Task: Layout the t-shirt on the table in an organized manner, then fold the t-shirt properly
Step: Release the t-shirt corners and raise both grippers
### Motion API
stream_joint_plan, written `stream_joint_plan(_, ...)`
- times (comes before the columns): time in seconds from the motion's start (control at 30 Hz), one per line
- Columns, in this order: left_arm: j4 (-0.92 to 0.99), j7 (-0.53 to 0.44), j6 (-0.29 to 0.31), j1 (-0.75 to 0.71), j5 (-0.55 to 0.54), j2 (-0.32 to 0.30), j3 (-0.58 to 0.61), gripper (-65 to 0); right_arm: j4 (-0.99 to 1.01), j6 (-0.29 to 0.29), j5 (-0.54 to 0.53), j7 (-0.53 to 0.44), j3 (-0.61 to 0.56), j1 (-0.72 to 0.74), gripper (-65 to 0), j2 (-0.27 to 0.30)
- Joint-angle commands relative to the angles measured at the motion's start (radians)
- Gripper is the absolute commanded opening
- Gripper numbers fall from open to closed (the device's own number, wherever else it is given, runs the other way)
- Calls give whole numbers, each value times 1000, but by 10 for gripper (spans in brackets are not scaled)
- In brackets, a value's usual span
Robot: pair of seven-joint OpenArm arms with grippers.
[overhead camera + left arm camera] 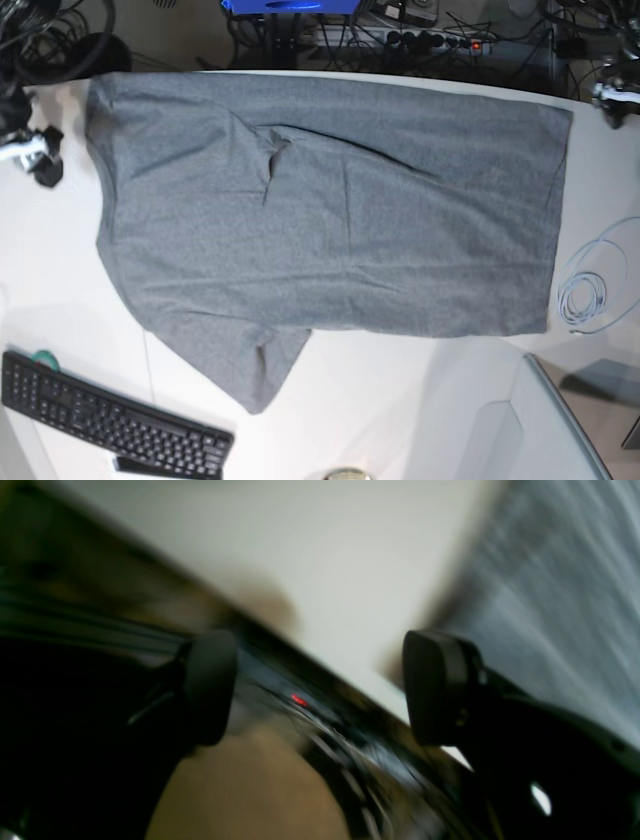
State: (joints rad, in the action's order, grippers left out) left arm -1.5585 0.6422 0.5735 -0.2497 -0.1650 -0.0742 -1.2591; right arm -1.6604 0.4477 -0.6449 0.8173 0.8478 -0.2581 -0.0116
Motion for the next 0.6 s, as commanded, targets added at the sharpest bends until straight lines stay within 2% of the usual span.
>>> stream_joint_plan(0.0, -52, -26, 10, 5, -26, -8, 3, -183, 13, 12, -16, -20, -45, 27, -323, 38)
stream_joint_plan(0.03, -75, -26, 10, 5, -26, -9, 20, -230, 36, 12, -16, -22, -88, 46, -323, 71)
stream_joint_plan(0.07, -87, -26, 10, 5, -26, -11, 54, -314, 68, 10, -16, -22, -129, 70, -324, 98)
stream_joint_plan(0.1, -87, -26, 10, 5, -26, -14, 92, -418, 104, 10, -16, -22, -166, 98, -327, 123)
stream_joint_plan(0.13, -76, -31, 10, 5, -20, -14, 154, -564, 147, 7, -16, -26, -204, 130, -345, 149)
stream_joint_plan(0.17, -53, -34, 10, 6, -17, -14, 216, -650, 197, 7, -14, -43, -243, 170, -383, 174)
stream_joint_plan(0.3, 65, -34, 10, 60, 9, -12, 408, -650, 414, 4, -14, -152, -413, 309, -633, 256)
stream_joint_plan(0.33, 79, -34, 10, 71, 34, -6, 431, -650, 469, 4, -14, -178, -456, 340, -650, 273)
stream_joint_plan(0.47, 63, -35, 10, 77, 112, 38, 463, -650, 661, 4, -14, -264, -611, 440, -633, 319)
stream_joint_plan(0.57, 42, -35, 10, 71, 144, 41, 463, -650, 785, 4, -14, -313, -717, 500, -645, 333)
